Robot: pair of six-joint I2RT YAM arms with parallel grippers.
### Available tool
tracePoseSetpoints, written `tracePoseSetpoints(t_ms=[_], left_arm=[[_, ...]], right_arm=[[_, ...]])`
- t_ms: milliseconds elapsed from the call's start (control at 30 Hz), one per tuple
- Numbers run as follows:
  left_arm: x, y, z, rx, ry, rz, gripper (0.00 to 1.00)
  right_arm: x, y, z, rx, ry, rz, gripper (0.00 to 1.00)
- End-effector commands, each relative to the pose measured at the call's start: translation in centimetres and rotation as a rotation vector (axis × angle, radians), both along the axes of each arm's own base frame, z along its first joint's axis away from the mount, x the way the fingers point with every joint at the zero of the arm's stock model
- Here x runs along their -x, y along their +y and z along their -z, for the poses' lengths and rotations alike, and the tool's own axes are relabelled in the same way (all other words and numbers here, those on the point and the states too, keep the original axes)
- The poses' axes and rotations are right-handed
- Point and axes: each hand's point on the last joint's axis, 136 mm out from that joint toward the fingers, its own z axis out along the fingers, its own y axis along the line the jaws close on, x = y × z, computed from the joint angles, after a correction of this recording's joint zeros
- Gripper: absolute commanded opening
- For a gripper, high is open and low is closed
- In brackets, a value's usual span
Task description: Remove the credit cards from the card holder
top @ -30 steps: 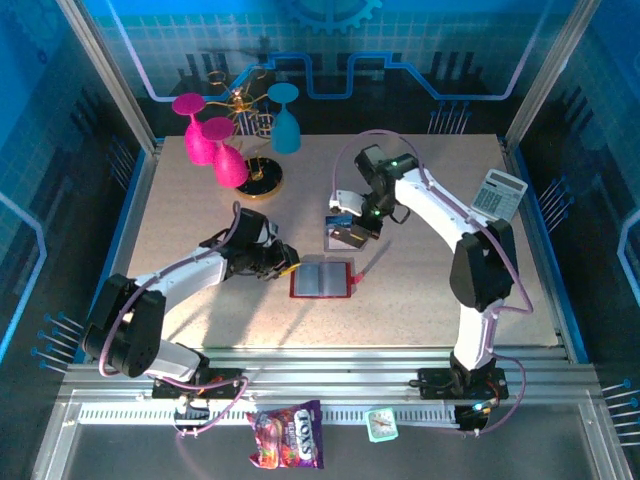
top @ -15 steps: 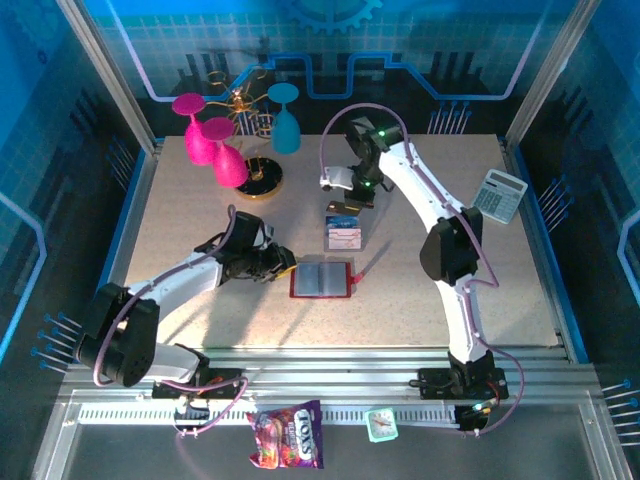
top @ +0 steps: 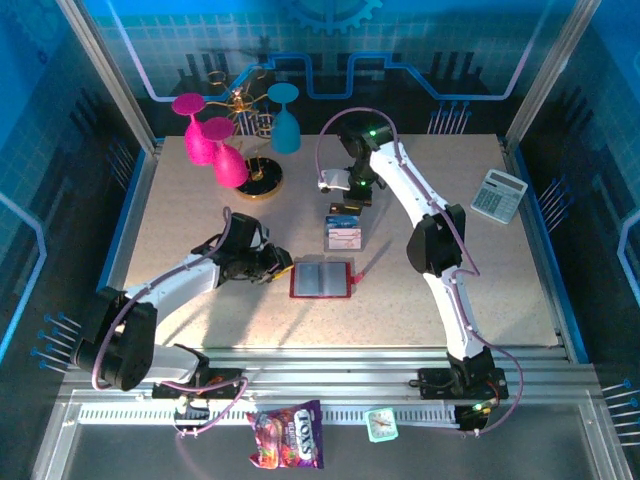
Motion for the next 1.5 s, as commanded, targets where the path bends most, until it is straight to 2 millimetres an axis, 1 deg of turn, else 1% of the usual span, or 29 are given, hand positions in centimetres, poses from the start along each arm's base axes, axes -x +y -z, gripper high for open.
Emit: tracePoseSetpoints(t_ms=[0,300,500,567,700,800,933,1100,1300,1467], left_arm=[[0.3,0.7,0.1,-0.001,0.018,-0.04,0.25],[0.1,0.8,0.1,-0.002,0.023,-0.048,0.25],[0.2,0.9,0.0,-0.005,0.026,-0.051,0.25],[0.1,0.9,0.0,-0.006,0.026,-0.052,0.25],[0.0,0.9,0.1,-0.007,0.028,-0.051,0.25],[0.0,1.0,0.1,-0.01,0.033,-0.054,0.25],[0.1,1.1,0.2,-0.013,0.037,-0.056,0.25],[0.3,1.1,0.4,-0.015,0.042,-0.057,0.25],[0.2,1.1,0.4,-0.014,0.044,-0.054,0.26],[0.1,0.9,0.4,-0.011,0.043,-0.05,0.25]], right_arm=[[-0.7,-0.2,0.0,0.009,-0.025,-0.024,0.0],[-1.5,0.1,-0.1,-0.002,-0.06,-0.044,0.0],[-1.2,0.8,-1.0,-0.032,-0.068,-0.055,0.0],[-1.6,0.9,-1.0,-0.036,-0.081,-0.057,0.0],[-2.3,0.8,-0.3,-0.031,-0.093,-0.065,0.0],[-2.3,0.8,0.6,-0.028,-0.075,-0.066,0.0],[-1.8,0.9,1.6,-0.035,-0.036,-0.067,0.0],[-1.1,0.5,2.8,-0.018,0.013,-0.055,0.0],[0.5,-0.1,2.9,0.003,0.083,-0.037,0.0],[1.4,-0.6,3.1,0.028,0.124,-0.021,0.0]])
